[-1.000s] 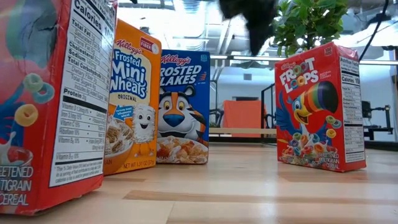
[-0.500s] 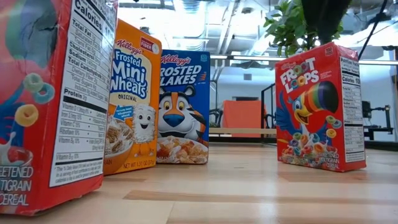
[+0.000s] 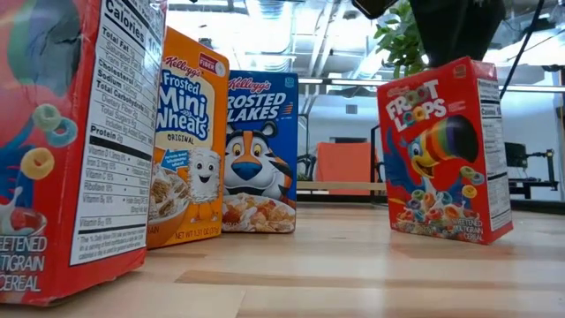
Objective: Stack cereal on shelf
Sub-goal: Put the top red cereal box on the shelf
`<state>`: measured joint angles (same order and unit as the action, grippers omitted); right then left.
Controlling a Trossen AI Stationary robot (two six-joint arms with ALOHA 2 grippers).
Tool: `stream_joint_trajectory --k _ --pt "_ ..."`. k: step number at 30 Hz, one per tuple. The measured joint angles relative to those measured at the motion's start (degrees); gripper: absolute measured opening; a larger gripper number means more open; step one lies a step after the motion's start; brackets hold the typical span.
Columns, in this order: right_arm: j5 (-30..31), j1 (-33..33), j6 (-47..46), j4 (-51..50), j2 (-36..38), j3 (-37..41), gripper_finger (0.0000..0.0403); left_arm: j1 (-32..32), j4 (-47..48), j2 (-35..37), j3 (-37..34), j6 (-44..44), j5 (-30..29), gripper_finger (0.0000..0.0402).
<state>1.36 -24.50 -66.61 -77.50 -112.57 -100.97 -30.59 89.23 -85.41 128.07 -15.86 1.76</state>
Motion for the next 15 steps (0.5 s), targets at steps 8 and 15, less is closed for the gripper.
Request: stream_joint_trajectory --k 8,15 --pt "4.4 -0.2 -0.2 1.0 2.2 -0.5 0.0352 0.0 0.0 0.0 0.0 0.0 0.0 0.0297" --pt "6.3 -0.2 0.0 -0.5 3.0 -0.5 0.0352 0.0 0.0 0.0 0.0 0.0 0.0 0.0297"
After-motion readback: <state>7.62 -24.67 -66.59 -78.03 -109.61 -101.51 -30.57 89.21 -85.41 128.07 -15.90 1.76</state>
